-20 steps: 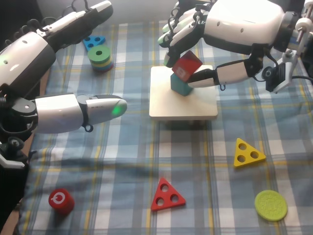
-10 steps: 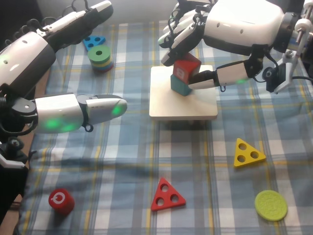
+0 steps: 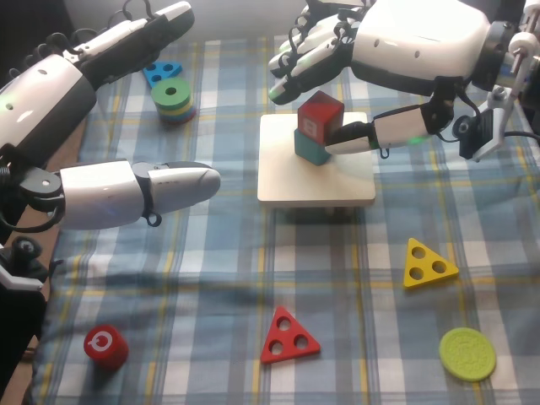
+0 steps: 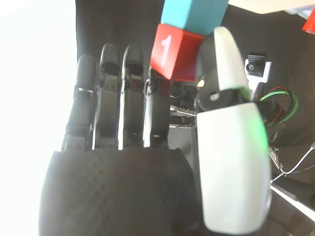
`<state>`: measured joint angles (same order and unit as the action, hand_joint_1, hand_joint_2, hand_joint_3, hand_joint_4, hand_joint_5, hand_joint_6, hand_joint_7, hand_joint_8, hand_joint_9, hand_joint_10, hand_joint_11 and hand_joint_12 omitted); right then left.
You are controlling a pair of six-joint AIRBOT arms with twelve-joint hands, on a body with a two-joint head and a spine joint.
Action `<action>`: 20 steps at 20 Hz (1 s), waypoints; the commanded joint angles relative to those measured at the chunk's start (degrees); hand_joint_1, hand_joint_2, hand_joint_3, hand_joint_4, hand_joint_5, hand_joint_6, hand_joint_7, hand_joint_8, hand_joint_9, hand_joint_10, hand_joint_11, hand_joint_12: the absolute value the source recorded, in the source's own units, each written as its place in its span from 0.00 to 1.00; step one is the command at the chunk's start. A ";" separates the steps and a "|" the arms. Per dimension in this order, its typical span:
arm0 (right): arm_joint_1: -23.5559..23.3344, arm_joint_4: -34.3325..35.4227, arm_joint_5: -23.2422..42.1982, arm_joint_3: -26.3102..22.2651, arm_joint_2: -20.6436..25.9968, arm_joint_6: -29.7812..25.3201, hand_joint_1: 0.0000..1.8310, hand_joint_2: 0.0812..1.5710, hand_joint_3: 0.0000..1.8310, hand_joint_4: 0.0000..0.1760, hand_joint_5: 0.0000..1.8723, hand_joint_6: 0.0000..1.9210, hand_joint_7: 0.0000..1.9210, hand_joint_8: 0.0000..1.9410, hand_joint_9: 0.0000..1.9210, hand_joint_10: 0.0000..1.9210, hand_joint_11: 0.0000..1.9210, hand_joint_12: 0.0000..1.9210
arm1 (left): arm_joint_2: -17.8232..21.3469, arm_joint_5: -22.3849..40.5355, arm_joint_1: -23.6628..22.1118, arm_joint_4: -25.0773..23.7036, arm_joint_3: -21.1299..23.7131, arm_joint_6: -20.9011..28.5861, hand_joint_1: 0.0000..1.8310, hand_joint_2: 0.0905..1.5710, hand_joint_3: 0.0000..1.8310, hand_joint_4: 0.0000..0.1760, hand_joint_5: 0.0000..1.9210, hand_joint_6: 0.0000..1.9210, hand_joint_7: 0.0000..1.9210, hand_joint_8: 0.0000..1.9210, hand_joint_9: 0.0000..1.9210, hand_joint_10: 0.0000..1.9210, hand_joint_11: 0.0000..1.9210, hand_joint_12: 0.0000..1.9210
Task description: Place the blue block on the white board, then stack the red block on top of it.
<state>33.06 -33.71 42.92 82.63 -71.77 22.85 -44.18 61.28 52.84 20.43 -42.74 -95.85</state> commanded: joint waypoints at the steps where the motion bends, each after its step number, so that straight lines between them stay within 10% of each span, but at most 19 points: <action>1: -0.76 2.25 5.55 0.10 -0.23 -0.11 0.56 0.61 0.00 0.00 0.37 0.00 0.31 0.00 0.28 0.00 0.04 0.50 | -0.29 6.63 -0.85 -1.32 -0.26 0.66 0.42 0.54 0.00 0.73 0.11 0.00 0.13 0.00 0.13 0.00 0.00 0.37; 6: -0.76 2.25 5.55 0.10 -0.23 -0.11 0.55 0.60 0.00 0.05 0.31 0.00 0.27 0.00 0.26 0.00 0.01 0.54 | -0.29 6.62 -0.85 -1.31 -0.26 0.67 0.43 0.54 0.00 0.70 0.11 0.00 0.13 0.00 0.13 0.00 0.00 0.38; 11: -0.78 2.91 5.86 -0.48 0.22 -0.11 0.52 0.53 0.00 0.79 0.05 0.00 0.04 0.00 0.06 0.00 0.00 0.37 | -0.09 7.07 -0.79 -1.03 -1.54 3.93 0.44 0.55 0.00 0.74 0.11 0.00 0.12 0.00 0.13 0.00 0.00 0.38; 12: -0.78 3.76 7.12 -1.00 1.37 -0.11 0.50 0.52 0.00 0.95 0.01 0.00 0.01 0.00 0.01 0.00 0.00 0.11 | 0.23 7.71 -0.60 -1.17 -2.38 6.91 0.43 0.55 0.00 0.70 0.10 0.00 0.12 0.00 0.12 0.00 0.00 0.34; 14: -0.77 5.93 10.35 -2.40 3.52 -0.10 0.48 0.51 0.00 1.00 0.00 0.00 0.00 0.00 0.00 0.00 0.00 0.00 | 1.41 9.28 -0.05 -1.85 -3.54 12.89 0.40 0.56 0.00 0.49 0.09 0.00 0.11 0.00 0.10 0.00 0.00 0.29; 19: 3.29 16.53 20.85 -10.49 13.98 8.85 0.34 0.49 0.00 1.00 0.00 0.00 0.00 0.00 0.00 0.00 0.00 0.00 | 4.24 16.94 2.67 -3.90 -3.87 22.20 0.40 0.50 0.00 0.58 0.06 0.00 0.10 0.00 0.08 0.00 0.00 0.21; 20: 5.71 19.59 24.50 -12.71 16.84 11.12 0.34 0.48 0.00 1.00 0.00 0.00 0.00 0.00 0.00 0.00 0.00 0.00 | 4.82 19.45 3.35 -4.45 -3.89 24.49 0.42 0.48 0.00 0.79 0.03 0.00 0.09 0.00 0.06 0.00 0.00 0.15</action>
<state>41.39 -15.35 60.77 68.75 -53.12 34.79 -39.42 72.40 56.90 16.21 -46.52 -70.91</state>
